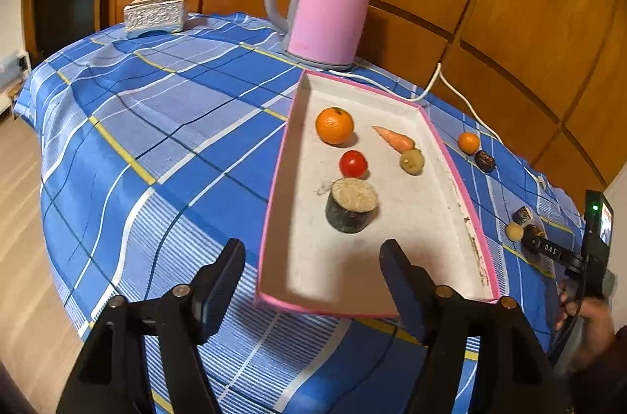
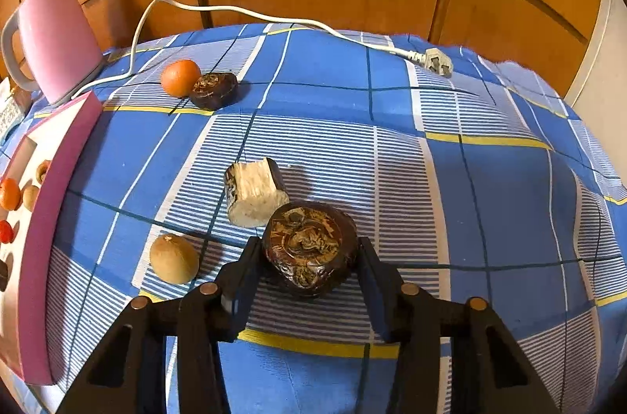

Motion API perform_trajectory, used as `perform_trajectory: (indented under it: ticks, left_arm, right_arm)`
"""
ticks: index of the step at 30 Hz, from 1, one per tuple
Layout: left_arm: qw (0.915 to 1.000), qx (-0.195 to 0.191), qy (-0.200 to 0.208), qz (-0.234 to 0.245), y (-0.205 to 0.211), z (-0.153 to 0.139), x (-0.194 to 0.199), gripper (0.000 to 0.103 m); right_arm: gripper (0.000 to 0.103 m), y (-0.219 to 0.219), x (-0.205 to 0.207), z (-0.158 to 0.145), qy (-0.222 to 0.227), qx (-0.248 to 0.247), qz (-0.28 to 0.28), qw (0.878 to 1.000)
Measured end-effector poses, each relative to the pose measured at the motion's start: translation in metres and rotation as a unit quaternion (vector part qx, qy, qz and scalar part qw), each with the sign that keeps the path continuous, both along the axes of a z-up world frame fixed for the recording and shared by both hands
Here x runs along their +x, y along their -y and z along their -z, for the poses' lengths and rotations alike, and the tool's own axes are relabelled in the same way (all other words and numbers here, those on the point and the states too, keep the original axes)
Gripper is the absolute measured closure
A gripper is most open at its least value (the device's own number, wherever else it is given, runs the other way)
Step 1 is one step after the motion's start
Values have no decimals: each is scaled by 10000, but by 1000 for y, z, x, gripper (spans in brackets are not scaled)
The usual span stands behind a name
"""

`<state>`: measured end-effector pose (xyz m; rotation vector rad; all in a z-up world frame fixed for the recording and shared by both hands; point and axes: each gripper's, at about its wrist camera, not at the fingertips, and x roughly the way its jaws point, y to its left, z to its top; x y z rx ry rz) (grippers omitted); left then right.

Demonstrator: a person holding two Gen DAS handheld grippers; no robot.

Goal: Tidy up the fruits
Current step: 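Carry the dark brown fruit into the tray and open the right tool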

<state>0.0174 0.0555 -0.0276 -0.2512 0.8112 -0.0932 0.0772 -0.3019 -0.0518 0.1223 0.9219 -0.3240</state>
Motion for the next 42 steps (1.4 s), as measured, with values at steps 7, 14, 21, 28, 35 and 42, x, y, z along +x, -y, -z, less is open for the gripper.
perform_trajectory:
  ticks: [7,14,21,28,35,42]
  left_arm:
    - [9999,-60,-140,16,1,8,2,30]
    - [9996,-121,-233,46,2,13,4,29]
    - [9994,-164,-297,41,0,16,4,29]
    - [9991,-245,-345,26,-3,20,5,29]
    - [9988,-294,-396,-10,-6,23,8,29]
    - [9986,-289,-448,47,-6,27,10,29]
  right_arm:
    - [55,-2,-6,-4,111,-235,142,9996]
    - [55,-10,-24,-35,525,-336,57,9980]
    - [55,-49,-18,-57,673,-224,-696,9951]
    - [55,-113,3,-61,535,83,-1888,9805]
    - [55,-160,58,-62,387,190,-2505,9672]
    - [55,-191,124,-49,96,165,-2746,9614]
